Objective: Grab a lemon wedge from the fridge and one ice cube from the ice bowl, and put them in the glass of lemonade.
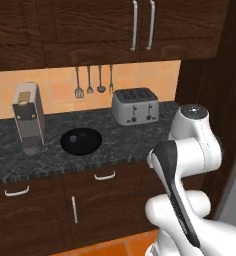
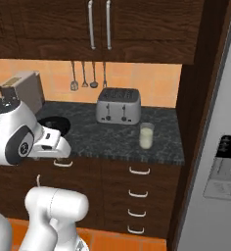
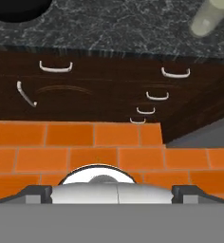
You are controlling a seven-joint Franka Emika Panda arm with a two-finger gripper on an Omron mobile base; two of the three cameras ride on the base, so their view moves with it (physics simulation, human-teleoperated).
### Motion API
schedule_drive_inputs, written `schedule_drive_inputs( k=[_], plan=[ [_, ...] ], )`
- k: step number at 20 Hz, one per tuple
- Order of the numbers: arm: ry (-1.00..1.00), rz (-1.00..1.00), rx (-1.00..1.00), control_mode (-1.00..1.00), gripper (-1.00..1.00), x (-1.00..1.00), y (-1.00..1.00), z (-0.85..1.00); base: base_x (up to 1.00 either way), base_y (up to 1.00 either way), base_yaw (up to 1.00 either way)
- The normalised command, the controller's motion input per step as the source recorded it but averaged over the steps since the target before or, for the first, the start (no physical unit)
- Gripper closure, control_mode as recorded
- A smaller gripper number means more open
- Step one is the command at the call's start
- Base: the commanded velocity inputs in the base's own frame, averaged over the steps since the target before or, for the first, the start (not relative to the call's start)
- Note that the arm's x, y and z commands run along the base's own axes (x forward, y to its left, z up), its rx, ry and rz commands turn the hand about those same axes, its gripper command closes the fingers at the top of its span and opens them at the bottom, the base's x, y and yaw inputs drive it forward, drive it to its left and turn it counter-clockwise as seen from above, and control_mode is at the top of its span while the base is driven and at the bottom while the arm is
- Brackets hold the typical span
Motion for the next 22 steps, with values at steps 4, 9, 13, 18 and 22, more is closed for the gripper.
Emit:
schedule_drive_inputs(
  k=[4,9,13,18,22],
  plan=[
    [0.0,0.0,0.0,1.0,-1.0,0.0,0.0,0.0,-0.19,-1.0,-0.28],
    [0.0,0.0,0.0,1.0,-1.0,0.0,0.0,0.0,0.02,-1.0,-0.07],
    [0.0,0.0,0.0,1.0,-1.0,0.0,0.0,0.0,-0.31,-1.0,0.11],
    [0.0,0.0,0.0,1.0,-1.0,0.0,0.0,0.0,-0.49,-1.0,0.26],
    [0.0,0.0,0.0,1.0,-1.0,0.0,0.0,0.0,-0.35,-1.0,0.07]
  ],
)
